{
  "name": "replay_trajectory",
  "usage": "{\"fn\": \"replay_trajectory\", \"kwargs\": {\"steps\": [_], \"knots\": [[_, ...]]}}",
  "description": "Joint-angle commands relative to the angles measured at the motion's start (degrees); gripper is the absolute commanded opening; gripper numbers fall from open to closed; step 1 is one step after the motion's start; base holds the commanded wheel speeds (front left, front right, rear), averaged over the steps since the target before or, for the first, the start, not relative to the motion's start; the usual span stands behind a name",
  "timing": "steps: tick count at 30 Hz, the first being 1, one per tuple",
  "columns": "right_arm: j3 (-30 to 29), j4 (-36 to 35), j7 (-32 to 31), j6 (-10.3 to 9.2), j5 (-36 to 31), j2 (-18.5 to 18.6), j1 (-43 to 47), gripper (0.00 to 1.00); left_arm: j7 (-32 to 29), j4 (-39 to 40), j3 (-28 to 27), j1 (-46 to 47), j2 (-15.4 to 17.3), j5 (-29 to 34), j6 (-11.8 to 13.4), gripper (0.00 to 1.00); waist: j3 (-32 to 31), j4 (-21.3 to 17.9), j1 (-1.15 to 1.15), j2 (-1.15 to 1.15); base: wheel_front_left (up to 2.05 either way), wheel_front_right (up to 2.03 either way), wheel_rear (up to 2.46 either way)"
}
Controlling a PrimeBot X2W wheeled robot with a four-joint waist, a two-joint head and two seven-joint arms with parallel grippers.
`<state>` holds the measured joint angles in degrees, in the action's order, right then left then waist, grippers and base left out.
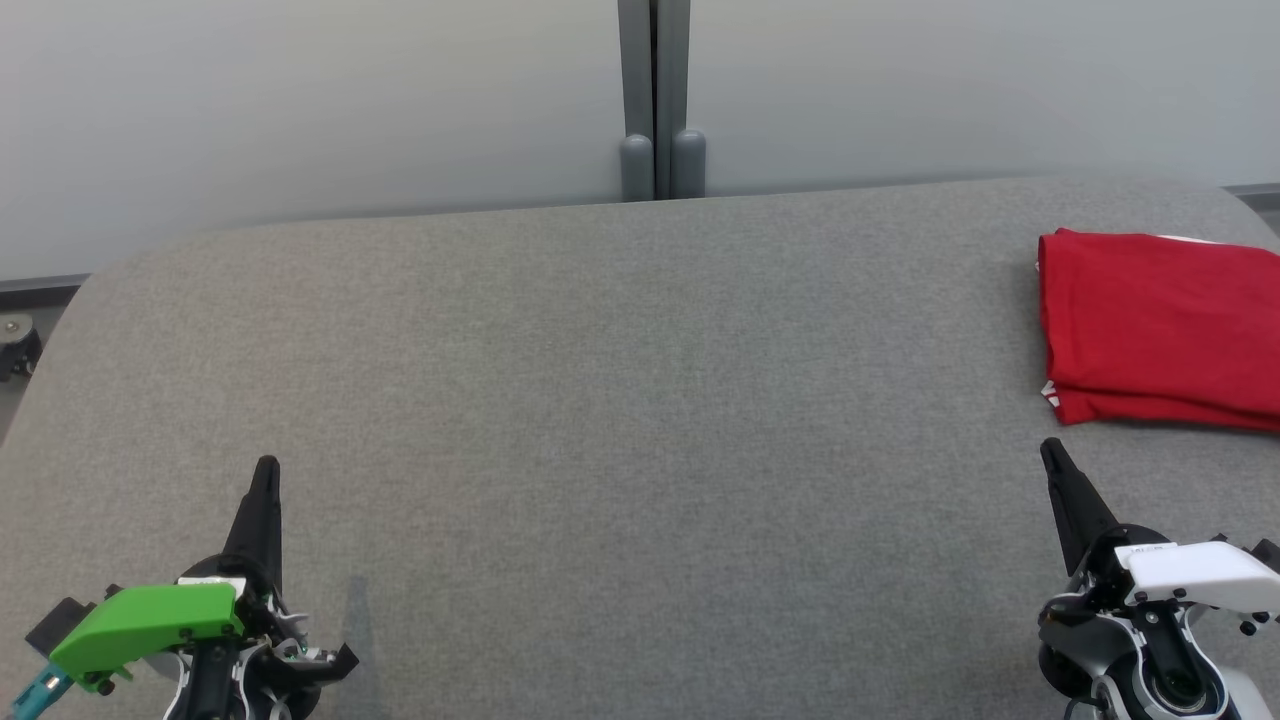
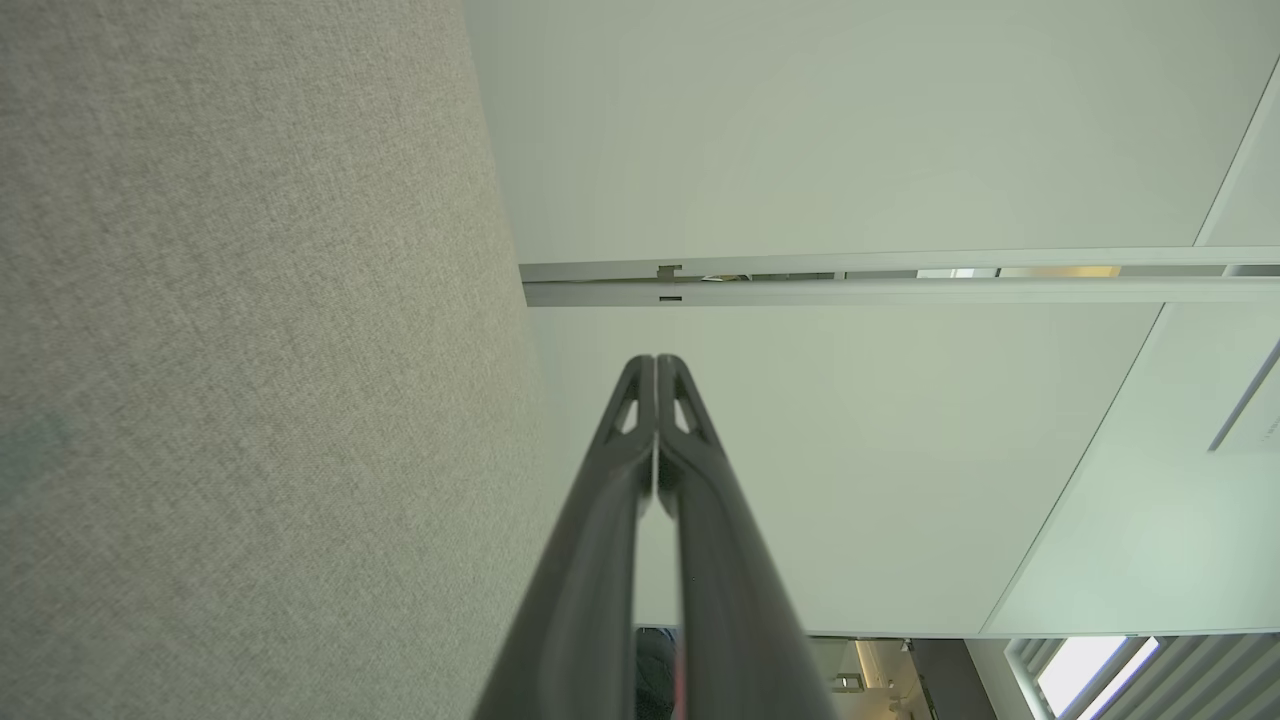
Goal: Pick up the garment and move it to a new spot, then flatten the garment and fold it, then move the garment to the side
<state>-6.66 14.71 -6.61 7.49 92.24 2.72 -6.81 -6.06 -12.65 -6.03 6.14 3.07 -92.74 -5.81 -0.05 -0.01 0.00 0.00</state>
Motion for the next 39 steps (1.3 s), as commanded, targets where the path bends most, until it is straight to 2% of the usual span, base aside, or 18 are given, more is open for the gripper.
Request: {"fn": "replay_trajectory", "kwargs": {"steps": [1, 39], "knots": [[-0.1, -0.2, -0.2, 0.0, 0.1, 0.3, -0.4, 0.0, -0.3, 0.2, -0.3, 0.5, 0.4, -0.1, -0.2, 0.0, 0.0, 0.0, 0.0, 0.0, 0.0, 0.0, 0.0], [-0.1, -0.2, -0.2, 0.0, 0.1, 0.3, -0.4, 0.0, -0.3, 0.2, -0.4, 0.5, 0.2, 0.0, -0.2, 0.0, 0.0, 0.0, 0.0, 0.0, 0.0, 0.0, 0.0]]}}
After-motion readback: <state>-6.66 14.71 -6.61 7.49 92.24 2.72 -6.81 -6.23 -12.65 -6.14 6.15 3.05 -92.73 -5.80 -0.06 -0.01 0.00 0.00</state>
